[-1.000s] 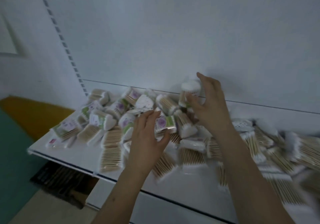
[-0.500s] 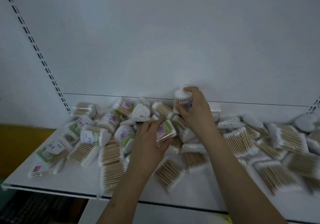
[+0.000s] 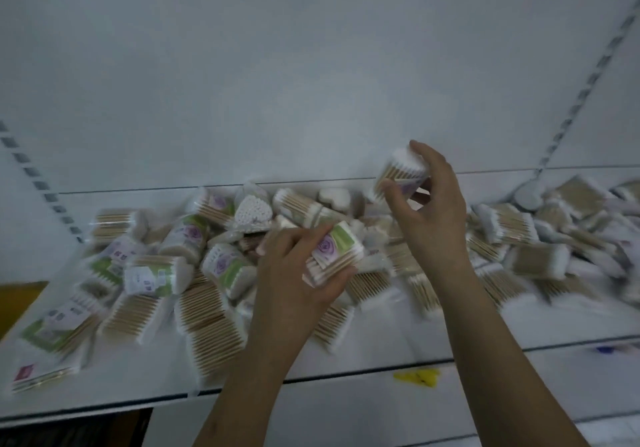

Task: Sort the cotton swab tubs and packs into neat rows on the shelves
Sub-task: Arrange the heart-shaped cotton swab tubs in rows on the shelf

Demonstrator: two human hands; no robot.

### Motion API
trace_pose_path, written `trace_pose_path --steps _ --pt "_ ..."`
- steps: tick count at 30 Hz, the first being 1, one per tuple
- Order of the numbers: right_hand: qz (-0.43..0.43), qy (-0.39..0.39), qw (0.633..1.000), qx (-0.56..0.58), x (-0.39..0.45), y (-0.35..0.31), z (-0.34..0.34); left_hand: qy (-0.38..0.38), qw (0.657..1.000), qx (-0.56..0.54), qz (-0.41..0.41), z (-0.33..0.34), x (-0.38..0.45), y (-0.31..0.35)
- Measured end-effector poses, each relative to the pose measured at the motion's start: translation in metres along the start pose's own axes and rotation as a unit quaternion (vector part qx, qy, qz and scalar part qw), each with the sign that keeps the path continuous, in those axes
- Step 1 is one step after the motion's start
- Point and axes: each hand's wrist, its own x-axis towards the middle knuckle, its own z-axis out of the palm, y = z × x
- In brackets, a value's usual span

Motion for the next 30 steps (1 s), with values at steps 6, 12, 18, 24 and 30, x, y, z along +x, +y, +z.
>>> trace_pose_path --steps 6,12,18,24,30 --pt "0.030 0.078 0.994 -0.076 -0.022 0.000 -0.080 -0.098 0.988 -0.105 0.047 0.050 -0.007 0.039" --pt "0.051 0.140 0.979 -0.136 -0.046 0.006 -0.180 -0.206 0.953 -0.220 0.029 0.112 -0.029 0.093" --pt "0.064 0.206 0.960 -0.180 -0.073 0.027 -0.308 -0.292 0.919 -0.266 0.003 0.201 -0.067 0.179" --pt "0.065 0.231 0.939 -0.247 -0.091 0.058 -0.450 -0.328 0.908 -0.257 0.045 0.321 -0.111 0.272" --pt "0.089 0.269 0.926 -0.249 -0.102 0.086 -0.559 -0.383 0.876 -0.288 0.055 0.411 -0.139 0.344"
